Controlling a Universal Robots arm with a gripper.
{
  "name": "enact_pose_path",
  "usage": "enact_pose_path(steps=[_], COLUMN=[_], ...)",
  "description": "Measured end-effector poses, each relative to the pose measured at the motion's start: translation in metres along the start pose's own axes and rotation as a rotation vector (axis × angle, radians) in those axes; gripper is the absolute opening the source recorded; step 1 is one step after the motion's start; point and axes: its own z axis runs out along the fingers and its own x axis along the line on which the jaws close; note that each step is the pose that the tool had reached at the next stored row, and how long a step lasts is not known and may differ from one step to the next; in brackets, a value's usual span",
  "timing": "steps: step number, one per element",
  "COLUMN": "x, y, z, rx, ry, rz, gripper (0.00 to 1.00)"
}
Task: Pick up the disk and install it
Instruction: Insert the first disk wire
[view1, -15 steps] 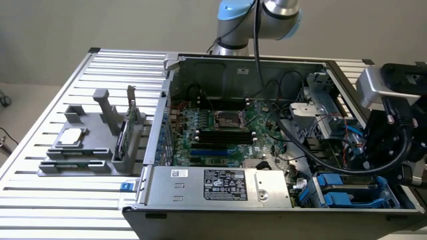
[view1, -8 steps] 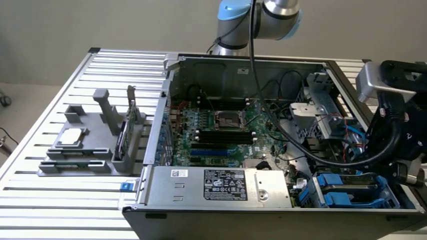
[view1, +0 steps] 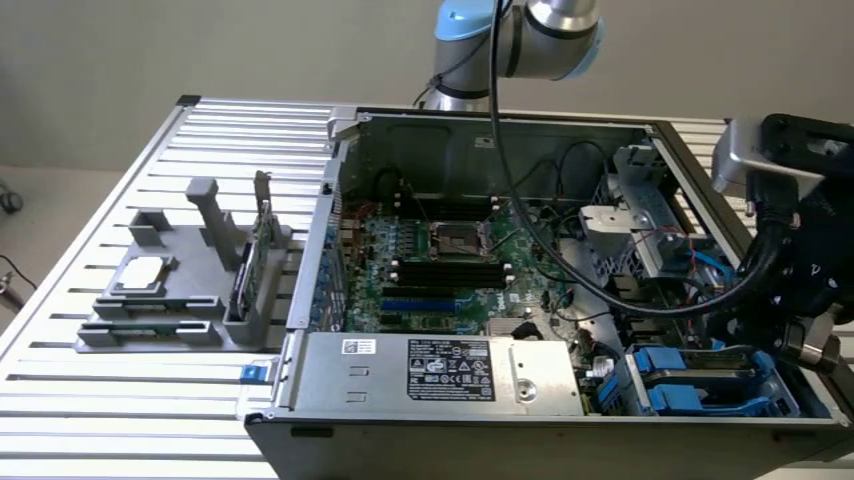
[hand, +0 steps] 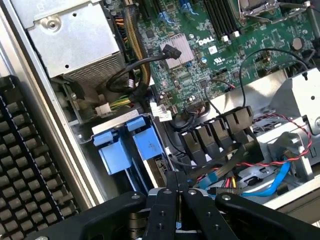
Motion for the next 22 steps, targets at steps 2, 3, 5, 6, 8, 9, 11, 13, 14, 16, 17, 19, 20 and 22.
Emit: enact_pose_path(steps=[2,3,5,6,8,9,11,13,14,16,17,19,20,22], x=[0.0000,0.0000,0.0000,0.0000,0.0000,0.0000,0.0000,0.0000,0.0000,0.0000,0.0000,0.0000,0.0000,0.0001], y=[0.0000,0.0000,0.0000,0.0000,0.0000,0.0000,0.0001,0.0001,0.0001,0.0001,0.0001,0.0001,0.0001,0.0001], z=[0.0000,0.0000,0.0000,0.0000,0.0000,0.0000,0.0000,0.0000,0.0000,0.0000,0.0001,0.0000,0.0000,0.0002], rx=[0.0029,0.0043,0.0071,0.0085,0.0113,0.0127,0.0156,0.0183,0.0198,0.0225,0.0238,0.0258,0.0265,0.0258], ry=[-0.0017,-0.0026,-0.0043,-0.0051,-0.0068,-0.0076,-0.0093,-0.0110,-0.0118,-0.0131,-0.0135,-0.0135,-0.0133,-0.0117], rz=[0.029,0.044,0.072,0.086,0.115,0.129,0.158,0.187,0.201,0.230,0.244,0.274,0.288,0.316], gripper=[0.11,0.11,0.11,0.11,0.11,0.11,0.11,0.11,0.11,0.11,0.11,0.11,0.11,0.11])
